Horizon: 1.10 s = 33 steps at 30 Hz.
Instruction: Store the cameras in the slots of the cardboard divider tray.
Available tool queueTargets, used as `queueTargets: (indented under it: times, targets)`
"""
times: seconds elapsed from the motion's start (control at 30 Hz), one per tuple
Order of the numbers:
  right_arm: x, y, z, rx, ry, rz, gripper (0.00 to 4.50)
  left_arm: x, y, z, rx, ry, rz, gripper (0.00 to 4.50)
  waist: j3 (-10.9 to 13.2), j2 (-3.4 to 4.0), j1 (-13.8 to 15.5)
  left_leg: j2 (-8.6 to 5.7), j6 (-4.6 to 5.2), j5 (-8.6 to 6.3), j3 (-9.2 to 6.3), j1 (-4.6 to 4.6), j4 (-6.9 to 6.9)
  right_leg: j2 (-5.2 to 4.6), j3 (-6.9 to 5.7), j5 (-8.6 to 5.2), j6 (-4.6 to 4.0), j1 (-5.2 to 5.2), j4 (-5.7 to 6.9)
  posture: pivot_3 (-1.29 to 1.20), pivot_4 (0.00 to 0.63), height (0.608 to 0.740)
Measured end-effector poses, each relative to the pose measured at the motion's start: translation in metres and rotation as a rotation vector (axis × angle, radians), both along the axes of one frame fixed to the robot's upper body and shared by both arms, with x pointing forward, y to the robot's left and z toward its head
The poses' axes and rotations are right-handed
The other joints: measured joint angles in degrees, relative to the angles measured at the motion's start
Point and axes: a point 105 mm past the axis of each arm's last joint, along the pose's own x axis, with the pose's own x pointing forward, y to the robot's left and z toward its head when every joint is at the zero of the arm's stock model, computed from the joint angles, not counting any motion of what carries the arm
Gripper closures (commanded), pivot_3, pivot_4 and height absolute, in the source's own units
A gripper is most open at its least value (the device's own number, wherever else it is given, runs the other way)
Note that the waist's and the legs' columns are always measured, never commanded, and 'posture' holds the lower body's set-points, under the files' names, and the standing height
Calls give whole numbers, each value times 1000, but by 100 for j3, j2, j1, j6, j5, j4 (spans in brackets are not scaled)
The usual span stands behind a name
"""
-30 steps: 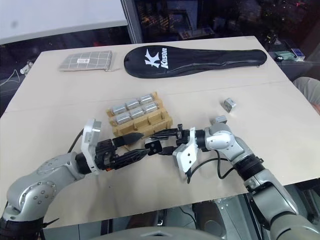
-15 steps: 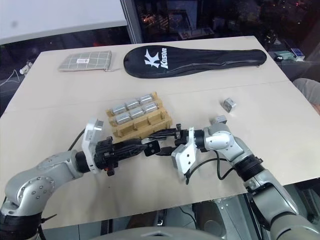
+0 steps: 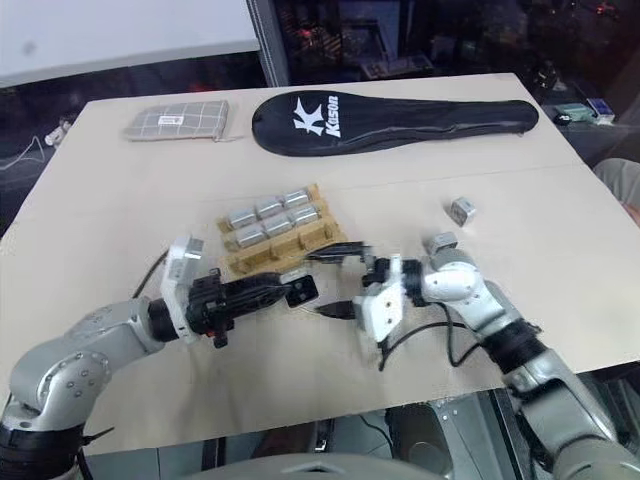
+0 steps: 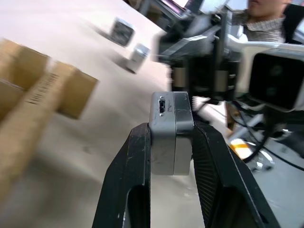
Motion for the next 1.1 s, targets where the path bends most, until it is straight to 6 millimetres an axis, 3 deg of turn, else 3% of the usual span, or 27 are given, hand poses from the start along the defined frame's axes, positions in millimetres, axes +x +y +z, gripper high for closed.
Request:
queueTargets:
  times: [0.1, 0.17, 0.3, 0.43, 0.53, 0.7, 0.77, 1.1]
  targets:
    - [1, -34, -1, 15, 161, -107, 46, 7, 21, 6, 42, -69, 63, 3864, 0, 0, -10, 0, 2, -1, 4, 0, 0, -2, 5, -7, -11, 0, -3, 0, 150, 740]
    - [-2, -41, 0, 45, 241, -130, 46, 7, 23, 8, 50, -87, 63, 3864, 1, 1, -31, 4, 2, -1, 5, 2, -1, 1, 10, -8, -10, -1, -3, 0, 150, 740]
    - [-20, -80, -4, 211, 656, -240, 46, 17, 41, 13, 102, -214, 133, 3864, 1, 1, 16, 3, 3, -1, 9, -1, -1, 0, 1, -9, -9, 2, -4, 0, 150, 740]
    - [-33, -100, -11, 254, 863, -267, 46, 22, 51, 12, 135, -283, 165, 3864, 0, -5, -24, 9, 5, -2, 22, 11, 3, 4, 11, -24, 14, 11, -5, 0, 150, 740]
    - [-55, -133, -24, 262, 1054, -314, 46, 29, 65, 9, 157, -317, 188, 3864, 0, -4, 18, 9, 5, -2, 16, 7, 4, 8, -2, -25, 16, 11, -6, 0, 150, 740]
    - [-59, -159, -25, 275, 1060, -345, 46, 32, 74, 6, 162, -339, 175, 3864, 2, -14, -21, 13, 5, -2, 26, 9, 9, 9, 3, -24, 18, 12, -6, 0, 150, 740]
    - [-60, -160, -22, 306, 1030, -316, 788, 33, 74, 8, 153, -342, 160, 3864, 3, -12, -20, 15, 5, -2, 24, 10, 9, 11, 2, -15, 32, 12, -3, 0, 150, 740]
    - [-68, -163, -24, 338, 993, -282, 788, 37, 67, 3, 157, -372, 87, 3864, 3, -13, 0, 12, 5, -2, 21, 8, 9, 6, 1, -11, 38, 12, -4, 0, 150, 740]
